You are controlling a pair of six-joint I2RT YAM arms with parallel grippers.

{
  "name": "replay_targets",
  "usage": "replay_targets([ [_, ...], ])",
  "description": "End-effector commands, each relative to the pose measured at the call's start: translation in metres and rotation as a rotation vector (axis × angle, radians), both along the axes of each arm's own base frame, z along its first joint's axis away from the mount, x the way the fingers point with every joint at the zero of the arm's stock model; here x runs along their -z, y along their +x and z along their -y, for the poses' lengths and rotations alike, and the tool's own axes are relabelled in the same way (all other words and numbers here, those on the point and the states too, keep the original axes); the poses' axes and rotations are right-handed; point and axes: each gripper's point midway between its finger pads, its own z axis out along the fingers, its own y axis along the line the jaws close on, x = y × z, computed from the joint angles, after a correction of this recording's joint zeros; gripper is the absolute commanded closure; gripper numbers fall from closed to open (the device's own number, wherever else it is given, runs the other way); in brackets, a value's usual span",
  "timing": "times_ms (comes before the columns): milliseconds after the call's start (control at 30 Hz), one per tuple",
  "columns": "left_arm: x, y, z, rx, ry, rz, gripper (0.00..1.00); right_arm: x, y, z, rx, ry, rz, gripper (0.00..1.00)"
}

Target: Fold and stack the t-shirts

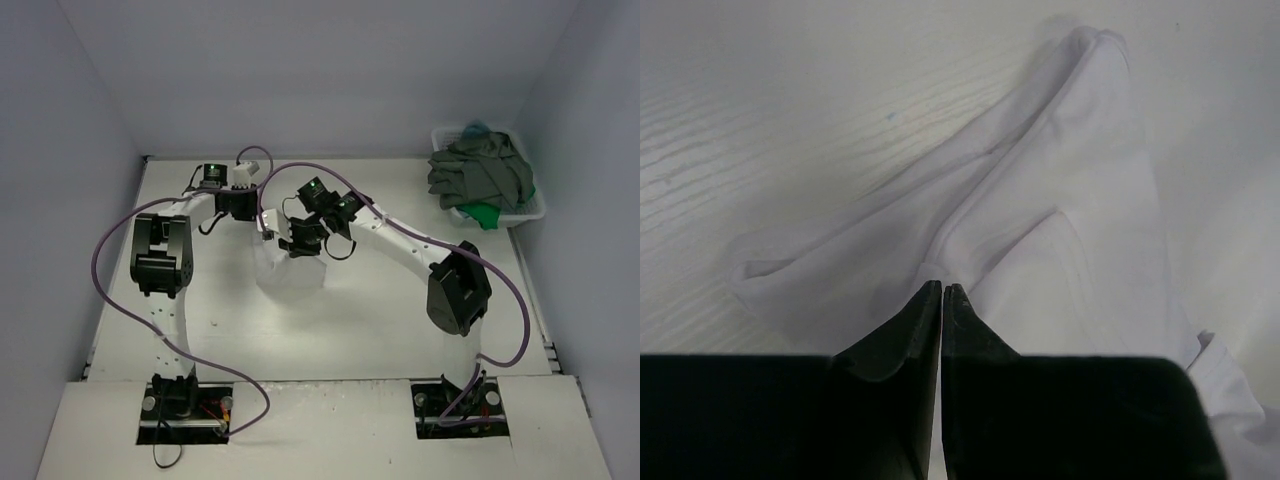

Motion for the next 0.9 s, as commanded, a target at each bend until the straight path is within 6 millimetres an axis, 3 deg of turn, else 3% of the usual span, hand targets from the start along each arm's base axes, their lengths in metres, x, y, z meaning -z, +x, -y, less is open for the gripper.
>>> replay_targets([
  [0,-0.038,0.009,0.010,0.024,-0.040,0.060,1.00,-0.036,0.003,-0.002,0.000,0.082,0.046,1.00],
  [500,0.000,-0.025,0.011,0.076,0.074,-0.097,1.00,-0.051,0.023,-0.004,0.047,0.124,0.048,1.00],
  [867,0.015,-0.050,0.048,0.172,0.088,-0.212,1.00,-0.049,0.028,-0.005,0.050,0.124,0.047,1.00],
])
